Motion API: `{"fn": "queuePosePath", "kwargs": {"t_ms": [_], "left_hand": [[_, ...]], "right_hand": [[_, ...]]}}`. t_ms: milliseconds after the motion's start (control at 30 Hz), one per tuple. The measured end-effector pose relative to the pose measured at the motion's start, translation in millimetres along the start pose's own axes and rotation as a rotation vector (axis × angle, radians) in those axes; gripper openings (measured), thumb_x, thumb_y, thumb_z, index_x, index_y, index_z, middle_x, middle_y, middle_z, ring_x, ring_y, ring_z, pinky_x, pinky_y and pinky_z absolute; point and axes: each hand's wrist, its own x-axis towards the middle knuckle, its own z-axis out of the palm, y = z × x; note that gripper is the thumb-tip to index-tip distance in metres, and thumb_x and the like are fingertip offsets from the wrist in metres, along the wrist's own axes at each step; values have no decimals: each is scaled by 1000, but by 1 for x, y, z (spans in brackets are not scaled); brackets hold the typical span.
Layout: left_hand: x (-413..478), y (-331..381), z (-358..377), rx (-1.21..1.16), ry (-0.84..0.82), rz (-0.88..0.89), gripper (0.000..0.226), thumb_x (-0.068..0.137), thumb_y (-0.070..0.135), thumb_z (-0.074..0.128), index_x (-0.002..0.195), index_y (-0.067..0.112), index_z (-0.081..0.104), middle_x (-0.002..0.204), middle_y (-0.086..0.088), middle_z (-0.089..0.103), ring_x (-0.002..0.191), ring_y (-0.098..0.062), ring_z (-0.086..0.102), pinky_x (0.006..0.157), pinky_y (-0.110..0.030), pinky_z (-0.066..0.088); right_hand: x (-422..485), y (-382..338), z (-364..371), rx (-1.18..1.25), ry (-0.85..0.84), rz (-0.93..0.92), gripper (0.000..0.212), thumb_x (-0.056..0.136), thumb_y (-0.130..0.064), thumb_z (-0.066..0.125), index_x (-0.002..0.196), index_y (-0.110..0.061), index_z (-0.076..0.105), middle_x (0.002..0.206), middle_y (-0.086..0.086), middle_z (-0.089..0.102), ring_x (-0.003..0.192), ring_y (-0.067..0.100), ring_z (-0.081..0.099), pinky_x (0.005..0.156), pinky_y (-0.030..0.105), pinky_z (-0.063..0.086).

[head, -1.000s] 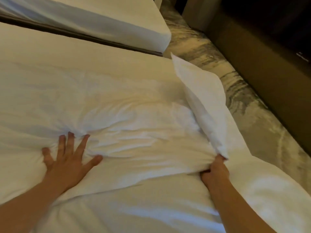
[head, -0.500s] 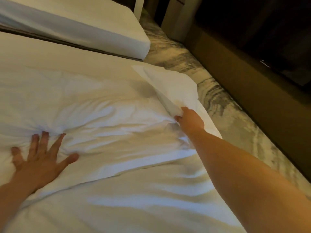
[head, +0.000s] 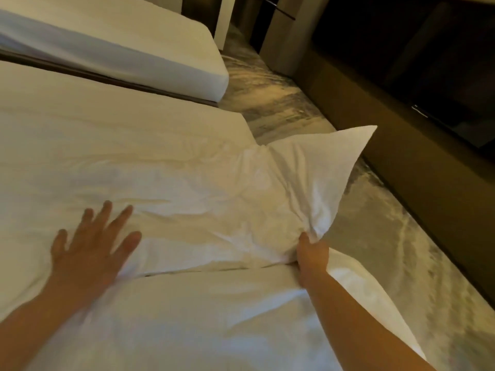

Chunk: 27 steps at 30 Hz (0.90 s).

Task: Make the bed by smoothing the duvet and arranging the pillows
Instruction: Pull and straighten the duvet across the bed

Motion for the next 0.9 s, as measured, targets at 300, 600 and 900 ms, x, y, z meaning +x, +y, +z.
{"fn": "queuePosePath", "kwargs": {"t_ms": [300, 600, 900], "left_hand": [[-28, 93, 135, 227, -257, -154, 92, 68, 91, -21, 153, 58, -9, 169, 15, -8, 157, -15, -4, 120, -55, -6], [-19, 92, 135, 259, -243, -198, 87, 63, 98, -14, 145, 68, -13, 160, 28, -19, 153, -4, -15, 120, -48, -12], [-15, 104, 123, 267, -245, -211, 77, 71, 92, -11, 144, 72, -4, 165, 27, -8, 155, -5, -8, 121, -50, -6]], "right_hand": [[126, -54, -67, -1172, -590, -1221, 102, 81, -51, 72, 157, -55, 3, 171, -12, -12, 158, 22, -5, 120, 52, 22], [209, -20, -82, -1171, -867, -1049, 92, 86, -55, 74, 159, -47, 19, 170, -15, 2, 157, 10, 1, 125, 38, 14], [231, -17, -94, -947, -446, -1435, 48, 60, 13, 81, 105, -1, 76, 108, 22, 75, 99, 44, 73, 78, 54, 60]]}}
